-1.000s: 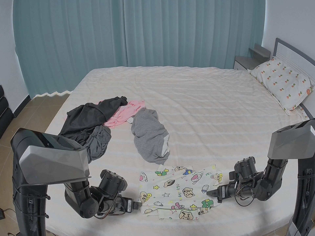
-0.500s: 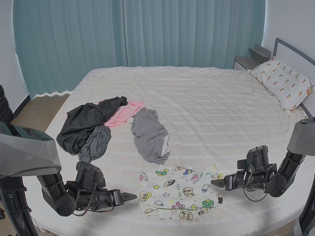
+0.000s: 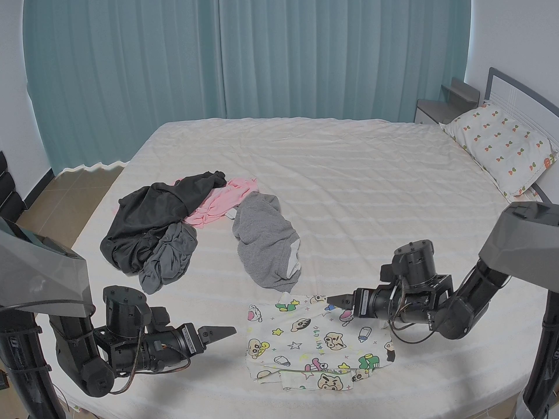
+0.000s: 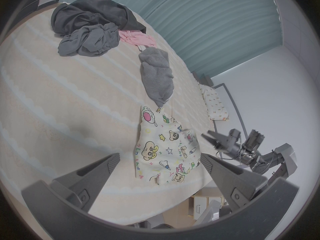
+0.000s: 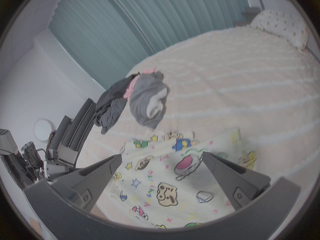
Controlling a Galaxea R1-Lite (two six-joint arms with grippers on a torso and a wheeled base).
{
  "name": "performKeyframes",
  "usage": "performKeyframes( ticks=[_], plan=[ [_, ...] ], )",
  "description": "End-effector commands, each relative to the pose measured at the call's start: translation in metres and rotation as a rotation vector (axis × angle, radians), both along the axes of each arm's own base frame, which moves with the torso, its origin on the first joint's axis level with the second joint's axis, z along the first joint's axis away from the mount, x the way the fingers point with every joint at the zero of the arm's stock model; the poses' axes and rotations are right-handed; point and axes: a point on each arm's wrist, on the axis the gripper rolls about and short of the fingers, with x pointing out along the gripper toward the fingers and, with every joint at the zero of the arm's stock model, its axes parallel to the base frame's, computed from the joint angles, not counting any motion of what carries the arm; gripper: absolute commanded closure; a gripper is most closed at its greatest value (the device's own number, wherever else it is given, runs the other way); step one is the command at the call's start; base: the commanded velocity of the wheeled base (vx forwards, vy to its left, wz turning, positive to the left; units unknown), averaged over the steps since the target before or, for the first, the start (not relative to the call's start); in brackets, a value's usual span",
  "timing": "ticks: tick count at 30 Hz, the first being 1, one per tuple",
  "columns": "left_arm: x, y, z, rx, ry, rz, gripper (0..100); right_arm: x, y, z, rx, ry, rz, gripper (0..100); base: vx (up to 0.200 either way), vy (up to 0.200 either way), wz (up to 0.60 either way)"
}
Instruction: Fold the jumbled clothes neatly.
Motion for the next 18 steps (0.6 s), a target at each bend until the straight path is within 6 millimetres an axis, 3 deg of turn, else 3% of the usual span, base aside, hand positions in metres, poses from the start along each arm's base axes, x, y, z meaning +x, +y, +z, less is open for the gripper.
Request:
performKeyframes(
  ticks=[1, 12, 15, 18],
  plan=[
    [-0.005, 0.002, -0.016, 0.01, 0.084, 0.014, 0, 0.001, 0.007, -0.025, -0.042, 0.159, 0.029, 0, 0.0, 0.0, 0.0],
    [-0.005, 0.001, -0.016, 0.013, 0.088, 0.042, 0, 0.014, -0.025, -0.017, -0.071, 0.181, -0.104, 0, 0.0, 0.0, 0.0],
    [-0.005, 0.001, -0.015, -0.002, 0.095, 0.054, 0, 0.007, -0.027, -0.005, -0.057, 0.165, -0.104, 0, 0.0, 0.0, 0.0],
    [-0.004, 0.004, -0.001, -0.011, 0.036, 0.093, 0, -0.014, -0.025, 0.028, 0.001, 0.116, -0.101, 0, 0.0, 0.0, 0.0]
  ],
)
